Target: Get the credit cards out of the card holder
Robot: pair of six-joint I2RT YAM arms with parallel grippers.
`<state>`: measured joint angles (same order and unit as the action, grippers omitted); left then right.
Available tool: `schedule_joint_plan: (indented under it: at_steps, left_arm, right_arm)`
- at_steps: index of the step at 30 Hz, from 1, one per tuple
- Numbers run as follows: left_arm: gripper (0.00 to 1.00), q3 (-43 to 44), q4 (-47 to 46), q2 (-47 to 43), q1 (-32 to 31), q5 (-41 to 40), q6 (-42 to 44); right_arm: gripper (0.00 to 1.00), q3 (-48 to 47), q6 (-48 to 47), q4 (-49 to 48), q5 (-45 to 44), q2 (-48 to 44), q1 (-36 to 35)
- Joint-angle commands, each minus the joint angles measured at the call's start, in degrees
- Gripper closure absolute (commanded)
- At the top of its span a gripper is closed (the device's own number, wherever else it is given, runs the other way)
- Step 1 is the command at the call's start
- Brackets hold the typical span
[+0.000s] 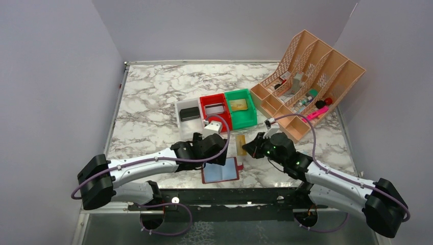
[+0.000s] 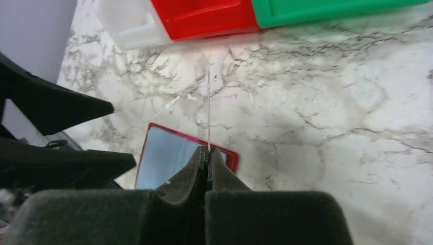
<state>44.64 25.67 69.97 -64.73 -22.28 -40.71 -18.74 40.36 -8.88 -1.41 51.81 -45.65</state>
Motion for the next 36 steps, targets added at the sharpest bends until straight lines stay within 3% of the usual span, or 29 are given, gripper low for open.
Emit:
schedule_joint_plan:
  at_steps: [1, 11, 17, 19, 25, 29, 36]
  left_arm:
    - [0.04, -1.6, 4.2, -4.1, 2.1, -8.4, 0.9]
    - [0.01, -8.8, 4.6, -15.5, 5.8, -13.9, -1.9]
    - [0.01, -10.9, 4.6, -16.6, 6.2, -12.8, -2.7]
    - [0.01, -11.3, 4.3, -16.4, 6.2, -12.6, -2.7]
    - [0.01, -11.3, 3.7, -15.8, 6.3, -11.9, -2.0]
    - [0.01, -11.3, 3.7, -16.0, 6.3, -10.8, -1.8]
    - [0.01, -12.5, 3.6, -17.5, 6.4, -10.1, -2.4]
  right_arm:
    - [0.99, -0.9, -5.6, 2.1, -9.2, -0.7, 0.1]
    - [0.99, -1.0, -23.0, -11.5, -18.7, 0.2, 0.1]
    - [0.99, 3.9, -43.4, -39.0, -25.6, 6.0, 0.1]
    - [0.99, 1.3, -50.1, -42.7, -25.8, 11.0, 0.1]
    - [0.99, -11.5, -64.9, -40.4, -20.4, 26.2, 1.2]
    - [0.99, -15.5, -69.6, -40.1, -13.7, 31.8, 4.4]
    - [0.99, -18.7, -81.8, -41.7, -10.2, 39.2, 6.9]
